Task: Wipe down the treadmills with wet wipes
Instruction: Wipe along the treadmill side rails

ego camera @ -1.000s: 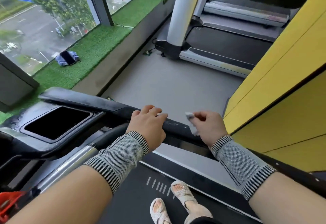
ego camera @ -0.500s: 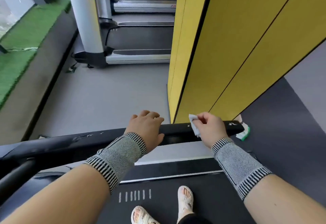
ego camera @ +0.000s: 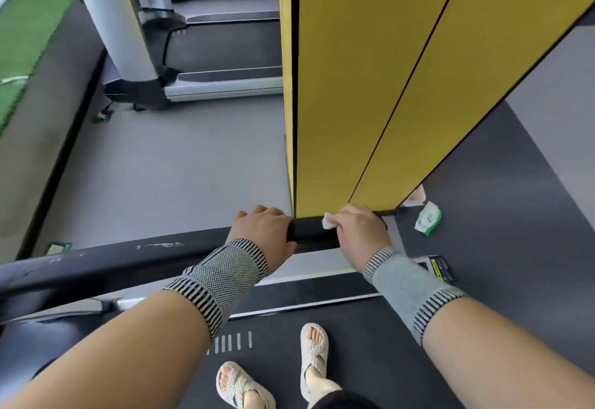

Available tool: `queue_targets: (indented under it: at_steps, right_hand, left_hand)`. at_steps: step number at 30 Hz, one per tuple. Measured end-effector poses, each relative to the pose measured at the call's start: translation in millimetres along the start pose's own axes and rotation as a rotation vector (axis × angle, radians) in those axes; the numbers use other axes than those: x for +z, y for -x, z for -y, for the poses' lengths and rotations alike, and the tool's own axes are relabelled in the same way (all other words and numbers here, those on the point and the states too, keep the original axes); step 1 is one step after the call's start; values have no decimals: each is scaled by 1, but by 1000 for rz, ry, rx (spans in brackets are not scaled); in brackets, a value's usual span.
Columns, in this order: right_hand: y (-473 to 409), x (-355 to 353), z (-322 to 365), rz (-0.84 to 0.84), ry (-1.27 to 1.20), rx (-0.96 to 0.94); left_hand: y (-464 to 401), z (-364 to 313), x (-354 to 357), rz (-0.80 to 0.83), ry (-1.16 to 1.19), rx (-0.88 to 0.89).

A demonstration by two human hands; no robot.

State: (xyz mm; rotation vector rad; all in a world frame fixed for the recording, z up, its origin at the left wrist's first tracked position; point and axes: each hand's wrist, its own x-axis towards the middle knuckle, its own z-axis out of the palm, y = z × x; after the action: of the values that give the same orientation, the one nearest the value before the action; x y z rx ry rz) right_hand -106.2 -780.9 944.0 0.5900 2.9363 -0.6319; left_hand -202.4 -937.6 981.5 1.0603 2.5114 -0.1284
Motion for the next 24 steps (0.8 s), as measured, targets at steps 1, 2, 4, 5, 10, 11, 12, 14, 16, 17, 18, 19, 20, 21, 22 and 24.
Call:
queue_targets:
  at_steps: [1,2,4,5,10,11,12,14,16,17,18,19,20,21,22,24]
  right_hand:
    - [-3,-6,-13,15,21,18]
    - [-5,-11,-28,4,32,88]
    - [-6,-15,-43,-62,31,271]
    - [-5,-12,-37,-85,13,297]
    - [3,6,13,-26,-82,-34]
    - [2,3,3,-22,-68,-5]
    - [1,-2,-10,-36,-66,82]
    - [0,-6,-30,-122,-60,330]
    - [-2,-4,-14,-147,-78,375]
    - [-3,0,1,-111,-106,292]
    - [-3,7,14,-70,-121,188]
    - [0,11,22,-36,-123,103]
    - [3,10,20,-26,-113,70]
    - [3,6,10,-40,-99,111]
    - [3,0,-4,-76,-84,210]
    - [2,-8,-23,-158,-44,445]
  left_hand:
    - [-3,-3,0,3,1,-14]
    - [-5,-4,1,1,4,-30]
    - [-8,-4,1,-2,26,-55]
    - [-9,-3,1,2,39,-62]
    - [-14,1,-1,33,85,-55]
    - [-15,2,-2,36,97,-49]
    - [-15,3,-1,39,109,-44]
    - [-15,5,-1,28,124,-31]
    - [-15,5,0,15,130,-15]
    - [-16,5,0,11,135,-12]
    - [-16,6,0,9,138,-11]
    - [-16,7,0,11,138,-9]
    - [-17,7,0,15,139,-6]
    - [-17,8,0,17,142,-1]
    - [-17,8,0,16,146,5]
    - [-17,8,0,5,160,19]
